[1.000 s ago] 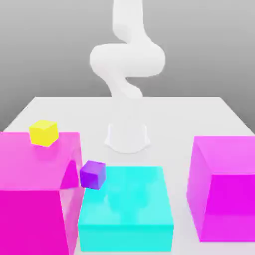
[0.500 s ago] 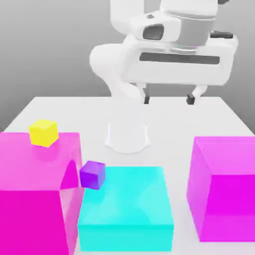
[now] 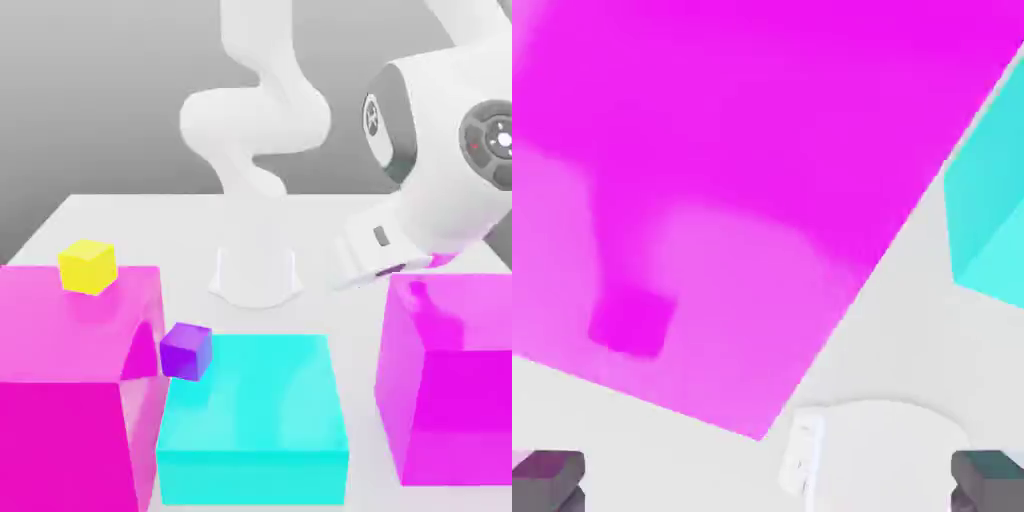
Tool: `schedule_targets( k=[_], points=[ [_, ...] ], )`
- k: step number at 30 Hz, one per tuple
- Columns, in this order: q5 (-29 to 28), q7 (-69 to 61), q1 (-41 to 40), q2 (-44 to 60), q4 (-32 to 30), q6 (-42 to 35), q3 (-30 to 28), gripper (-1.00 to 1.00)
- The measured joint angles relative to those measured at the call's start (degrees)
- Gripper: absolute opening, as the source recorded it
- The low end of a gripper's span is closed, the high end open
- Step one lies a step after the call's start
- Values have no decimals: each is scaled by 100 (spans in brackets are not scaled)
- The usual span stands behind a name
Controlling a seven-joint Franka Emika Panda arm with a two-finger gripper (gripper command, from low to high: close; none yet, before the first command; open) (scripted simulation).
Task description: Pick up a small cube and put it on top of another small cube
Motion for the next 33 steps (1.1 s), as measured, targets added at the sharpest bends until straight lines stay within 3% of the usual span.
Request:
schedule_targets(
  k=[7,9,15,19,33],
  points=[
    [710,-685,364,-138,-94,-878,201,0],
    [793,-584,449,-190,-216,-719,327,0],
    [844,350,618,-153,-751,699,1045,0],
    [748,1044,1212,-3,-1066,1786,1318,0],
    [-996,3666,1826,441,-1826,5438,1102,0]
  ],
)
